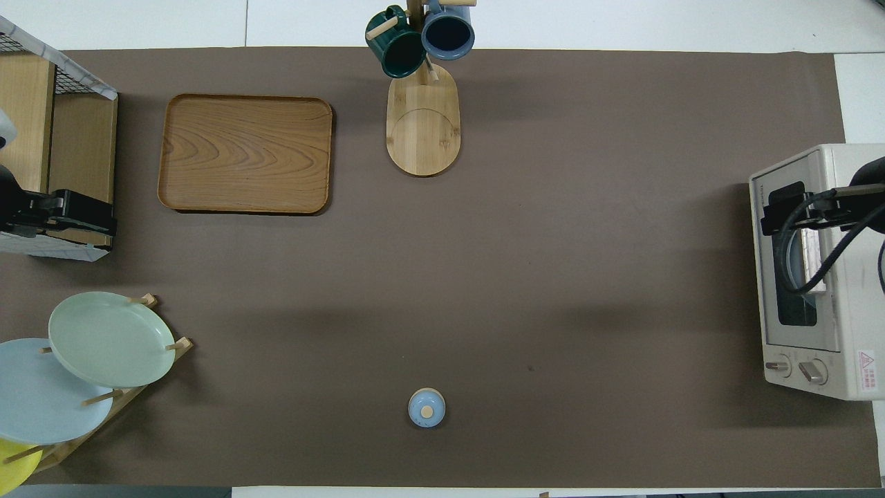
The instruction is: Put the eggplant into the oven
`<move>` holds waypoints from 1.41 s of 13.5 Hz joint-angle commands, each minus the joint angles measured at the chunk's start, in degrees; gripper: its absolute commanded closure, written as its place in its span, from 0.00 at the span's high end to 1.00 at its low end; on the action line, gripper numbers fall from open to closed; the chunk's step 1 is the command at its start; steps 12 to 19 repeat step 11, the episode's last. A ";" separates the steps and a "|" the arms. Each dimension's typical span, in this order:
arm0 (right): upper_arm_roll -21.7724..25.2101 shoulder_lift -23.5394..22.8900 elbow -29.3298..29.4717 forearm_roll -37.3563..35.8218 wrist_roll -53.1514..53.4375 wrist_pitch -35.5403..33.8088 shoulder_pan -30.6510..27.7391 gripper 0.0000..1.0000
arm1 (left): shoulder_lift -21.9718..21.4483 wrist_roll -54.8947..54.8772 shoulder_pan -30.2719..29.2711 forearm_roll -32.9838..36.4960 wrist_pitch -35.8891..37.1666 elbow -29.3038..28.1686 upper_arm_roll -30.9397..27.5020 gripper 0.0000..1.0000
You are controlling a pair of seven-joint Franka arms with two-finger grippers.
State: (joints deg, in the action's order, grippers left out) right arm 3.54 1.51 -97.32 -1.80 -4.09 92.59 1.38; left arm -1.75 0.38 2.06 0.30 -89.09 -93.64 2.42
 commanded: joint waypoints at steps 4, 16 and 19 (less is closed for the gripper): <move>0.15 -0.10 0.90 0.75 1.28 -1.45 0.03 1.00 | -0.27 -0.29 -0.39 -0.83 -0.03 0.13 0.04 1.00; 0.15 -0.10 0.90 0.66 1.28 -0.57 0.12 1.00 | -0.36 -0.29 -0.39 -0.83 -0.03 0.13 0.04 1.00; 0.15 -0.10 0.90 0.66 1.28 -0.57 0.12 1.00 | -0.36 -0.29 -0.39 -0.83 -0.03 0.13 0.04 1.00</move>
